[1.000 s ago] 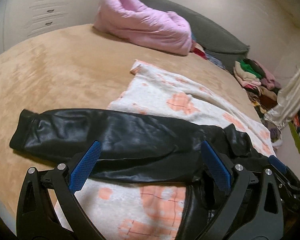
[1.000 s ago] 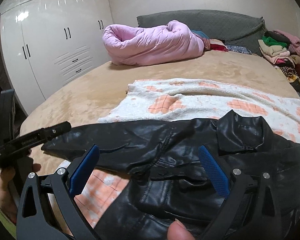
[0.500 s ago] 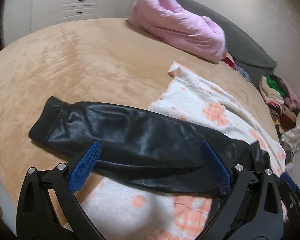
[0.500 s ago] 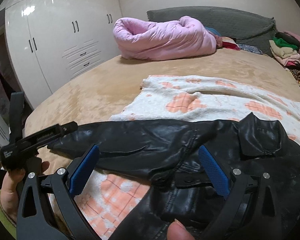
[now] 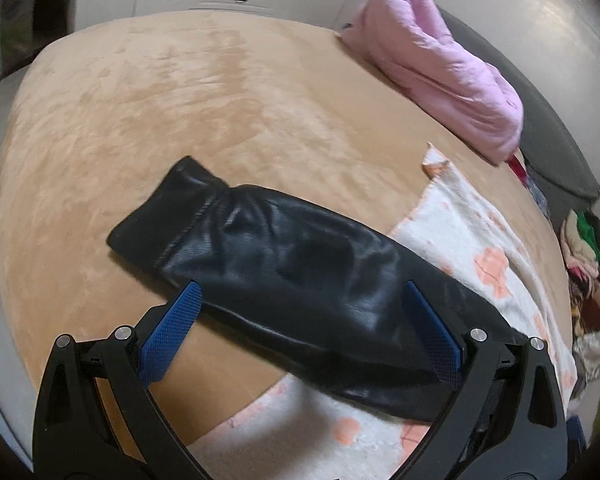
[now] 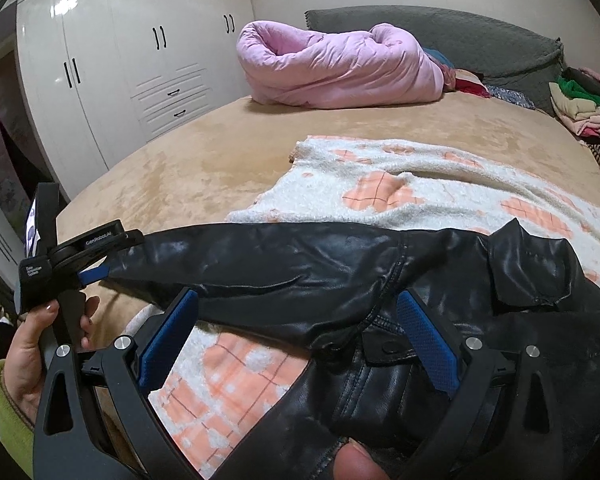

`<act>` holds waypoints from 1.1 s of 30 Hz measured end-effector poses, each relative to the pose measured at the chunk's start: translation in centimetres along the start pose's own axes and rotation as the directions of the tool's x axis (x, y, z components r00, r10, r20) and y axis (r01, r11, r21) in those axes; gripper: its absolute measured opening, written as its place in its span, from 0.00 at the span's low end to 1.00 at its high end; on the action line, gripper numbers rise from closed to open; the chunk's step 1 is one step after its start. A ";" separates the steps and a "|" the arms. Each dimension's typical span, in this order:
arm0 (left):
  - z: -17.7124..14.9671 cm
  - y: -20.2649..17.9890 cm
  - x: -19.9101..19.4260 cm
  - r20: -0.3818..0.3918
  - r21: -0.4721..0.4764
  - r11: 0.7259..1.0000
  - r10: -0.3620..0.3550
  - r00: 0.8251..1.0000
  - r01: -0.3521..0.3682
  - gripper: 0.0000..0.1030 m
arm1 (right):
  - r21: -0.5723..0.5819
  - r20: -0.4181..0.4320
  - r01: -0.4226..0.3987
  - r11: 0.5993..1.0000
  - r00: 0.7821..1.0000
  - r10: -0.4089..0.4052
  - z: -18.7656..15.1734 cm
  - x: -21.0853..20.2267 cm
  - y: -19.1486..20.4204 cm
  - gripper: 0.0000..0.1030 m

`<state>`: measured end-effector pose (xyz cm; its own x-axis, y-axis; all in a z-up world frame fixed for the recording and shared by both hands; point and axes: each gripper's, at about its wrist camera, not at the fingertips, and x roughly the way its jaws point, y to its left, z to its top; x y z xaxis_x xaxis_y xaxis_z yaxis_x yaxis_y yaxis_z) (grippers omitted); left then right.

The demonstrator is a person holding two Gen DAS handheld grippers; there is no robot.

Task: Fold large clothes
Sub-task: 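Grasp the jacket sleeve end with the left gripper and lift it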

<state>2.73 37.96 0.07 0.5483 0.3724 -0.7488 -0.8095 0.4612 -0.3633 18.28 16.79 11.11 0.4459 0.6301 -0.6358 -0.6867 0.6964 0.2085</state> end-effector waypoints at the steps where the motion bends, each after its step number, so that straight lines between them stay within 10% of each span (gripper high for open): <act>1: 0.0 0.3 0.1 0.003 -0.009 1.000 0.006 1.000 -0.006 0.91 | -0.001 0.000 -0.001 1.000 1.000 0.001 -0.1 -0.1 -0.1 0.96; 17: 0.1 2.9 5.4 -0.079 -0.089 0.996 -0.004 0.997 -0.003 0.90 | 0.061 -0.018 -0.007 0.998 1.000 0.008 -1.9 -0.5 -2.3 0.96; 23: 0.2 3.2 5.4 -0.038 -0.132 0.989 -0.077 0.996 0.071 0.20 | 0.114 0.012 0.022 0.993 1.000 -0.024 -2.7 -2.3 -4.6 0.96; 33: 1.2 -1.7 -2.7 0.175 0.033 0.957 -0.290 0.941 0.289 0.01 | 0.199 0.031 0.073 0.977 0.996 -0.080 -5.0 -4.4 -7.7 0.96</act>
<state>2.91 37.13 3.38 0.7874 0.3577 -0.5021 -0.6093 0.5757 -0.5453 18.72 6.92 8.58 0.5168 0.5824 -0.6275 -0.5245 0.7947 0.3056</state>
